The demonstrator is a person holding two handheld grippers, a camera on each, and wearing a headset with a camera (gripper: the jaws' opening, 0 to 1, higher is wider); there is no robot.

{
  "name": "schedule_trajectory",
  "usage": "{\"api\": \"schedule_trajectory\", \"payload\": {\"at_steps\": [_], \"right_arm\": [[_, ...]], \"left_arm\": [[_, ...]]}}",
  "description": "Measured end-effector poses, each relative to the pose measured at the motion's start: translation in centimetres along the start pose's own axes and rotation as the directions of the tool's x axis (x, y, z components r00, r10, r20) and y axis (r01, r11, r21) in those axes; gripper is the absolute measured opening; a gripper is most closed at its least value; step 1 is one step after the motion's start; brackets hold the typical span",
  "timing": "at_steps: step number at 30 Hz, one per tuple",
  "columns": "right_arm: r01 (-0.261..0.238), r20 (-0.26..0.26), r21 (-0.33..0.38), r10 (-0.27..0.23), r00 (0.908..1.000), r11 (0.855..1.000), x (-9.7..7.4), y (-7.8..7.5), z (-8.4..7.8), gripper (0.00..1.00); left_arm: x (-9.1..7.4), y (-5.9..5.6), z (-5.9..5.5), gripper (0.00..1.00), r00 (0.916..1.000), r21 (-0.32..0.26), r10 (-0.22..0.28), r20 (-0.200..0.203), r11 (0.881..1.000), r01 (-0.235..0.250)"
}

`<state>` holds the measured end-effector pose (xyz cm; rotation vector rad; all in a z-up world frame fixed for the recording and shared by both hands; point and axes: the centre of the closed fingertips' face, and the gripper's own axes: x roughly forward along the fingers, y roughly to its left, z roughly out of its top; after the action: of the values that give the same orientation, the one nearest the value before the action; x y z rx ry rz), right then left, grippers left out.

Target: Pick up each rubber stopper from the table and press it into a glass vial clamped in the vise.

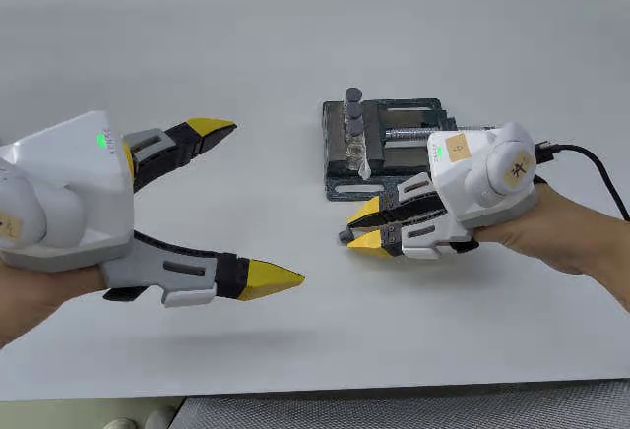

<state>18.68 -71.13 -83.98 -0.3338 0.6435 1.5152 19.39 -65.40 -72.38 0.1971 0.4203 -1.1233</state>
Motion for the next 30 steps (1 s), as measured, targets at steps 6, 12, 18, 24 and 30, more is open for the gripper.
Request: {"api": "schedule_trajectory", "payload": {"at_steps": [6,12,18,24,30], "right_arm": [[0.005,0.0,0.0,-0.005,1.0,1.0,0.1,0.1,0.0,0.07],[0.014,0.002,0.008,-0.014,0.9999,1.0,0.0,0.1,-0.1,0.07],[0.028,0.014,0.012,-0.028,0.9995,1.0,-0.7,0.4,0.6,0.07],[0.061,0.045,-0.001,-0.061,0.9971,0.998,-2.4,1.1,2.3,0.07],[0.114,0.112,-0.022,-0.11,0.9876,0.993,-5.1,2.0,5.4,0.06]], "left_arm": [[0.0,-0.1,0.0,0.98,1.0,-0.001,-0.001,0.004,1.0,0.001],[0.1,-0.2,0.0,0.97,1.0,0.002,-0.007,0.006,1.0,0.007],[0.1,-0.3,0.3,0.96,0.9998,0.005,-0.01,0.016,1.0,0.01],[0.0,-0.6,1.0,0.93,0.9991,0.012,-0.017,0.038,1.0,0.017],[0.1,-1.2,2.6,0.87,0.9964,0.024,-0.029,0.079,0.999,0.027]]}}
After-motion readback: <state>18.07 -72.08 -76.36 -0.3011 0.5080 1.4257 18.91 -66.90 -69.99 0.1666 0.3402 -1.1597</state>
